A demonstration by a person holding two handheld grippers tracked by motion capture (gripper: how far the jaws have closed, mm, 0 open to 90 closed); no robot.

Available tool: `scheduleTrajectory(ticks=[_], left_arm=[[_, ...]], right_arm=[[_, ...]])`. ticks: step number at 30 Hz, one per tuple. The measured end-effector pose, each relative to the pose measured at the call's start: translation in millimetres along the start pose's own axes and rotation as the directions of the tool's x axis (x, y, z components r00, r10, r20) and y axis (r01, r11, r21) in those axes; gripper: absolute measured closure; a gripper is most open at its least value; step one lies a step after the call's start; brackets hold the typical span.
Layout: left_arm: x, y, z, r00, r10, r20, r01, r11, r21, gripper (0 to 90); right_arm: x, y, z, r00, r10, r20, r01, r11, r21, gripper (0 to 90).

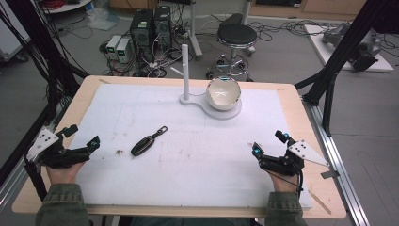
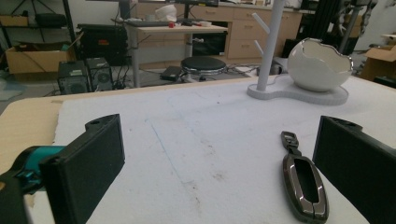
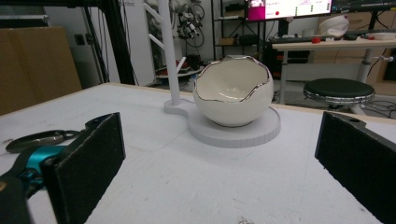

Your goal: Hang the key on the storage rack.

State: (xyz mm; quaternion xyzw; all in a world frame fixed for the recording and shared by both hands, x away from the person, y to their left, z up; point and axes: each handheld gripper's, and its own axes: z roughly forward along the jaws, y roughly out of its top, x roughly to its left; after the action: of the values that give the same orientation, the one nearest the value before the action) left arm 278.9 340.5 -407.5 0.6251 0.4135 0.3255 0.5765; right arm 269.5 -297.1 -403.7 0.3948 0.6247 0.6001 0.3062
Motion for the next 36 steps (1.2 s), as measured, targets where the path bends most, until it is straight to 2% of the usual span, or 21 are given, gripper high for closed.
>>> scheduleTrajectory(ticks=[4, 8, 10, 17, 22, 23, 27, 36], left_arm=[[-3.1, -0.8, 0.9, 0.9999, 0.014, 0.004, -0.014, 0.9997, 0.021, 2.6], [-3.9, -2.0, 1.2, 0.9998, 0.017, 0.009, -0.017, 0.9993, 0.032, 2.6], [-4.1, -2.4, 1.9, 0.9999, 0.010, 0.013, -0.011, 0.9995, 0.029, 2.6], [-6.4, -3.6, 4.5, 0.9997, 0.023, 0.007, -0.023, 0.9991, 0.035, 2.6], [-5.3, -4.1, 5.0, 0.9996, 0.028, 0.001, -0.028, 0.9987, 0.042, 2.6], [-5.0, -4.3, 5.2, 0.9995, 0.031, 0.000, -0.031, 0.9985, 0.045, 2.6], [-6.6, -5.5, 5.0, 0.9996, 0.028, 0.001, -0.028, 0.9982, 0.052, 2.6], [-9.5, -5.7, 10.9, 0.9990, 0.044, 0.004, -0.044, 0.9969, 0.065, 2.6]], right_arm=[[-1.2, -0.8, 2.5, 1.0000, 0.001, -0.004, -0.001, 1.000, 0.013, 0.6], [-1.6, -1.7, 2.0, 0.9999, -0.006, 0.012, 0.006, 1.000, 0.002, 0.6], [-4.8, -3.6, 2.1, 0.9997, 0.022, 0.008, -0.022, 1.000, 0.011, 0.6], [-8.3, -4.3, 0.4, 0.9995, 0.033, 0.003, -0.033, 0.999, 0.009, 0.6], [-7.7, -5.2, 2.2, 0.9994, 0.034, 0.002, -0.034, 0.999, 0.024, 0.6], [-7.8, -5.8, 3.9, 0.9998, 0.018, 0.001, -0.018, 0.999, 0.028, 0.6], [-7.2, -6.7, 5.4, 1.0000, 0.008, 0.003, -0.008, 0.999, 0.043, 0.6], [-11.5, -9.1, 10.3, 0.9997, 0.021, 0.009, -0.021, 0.998, 0.061, 0.6]])
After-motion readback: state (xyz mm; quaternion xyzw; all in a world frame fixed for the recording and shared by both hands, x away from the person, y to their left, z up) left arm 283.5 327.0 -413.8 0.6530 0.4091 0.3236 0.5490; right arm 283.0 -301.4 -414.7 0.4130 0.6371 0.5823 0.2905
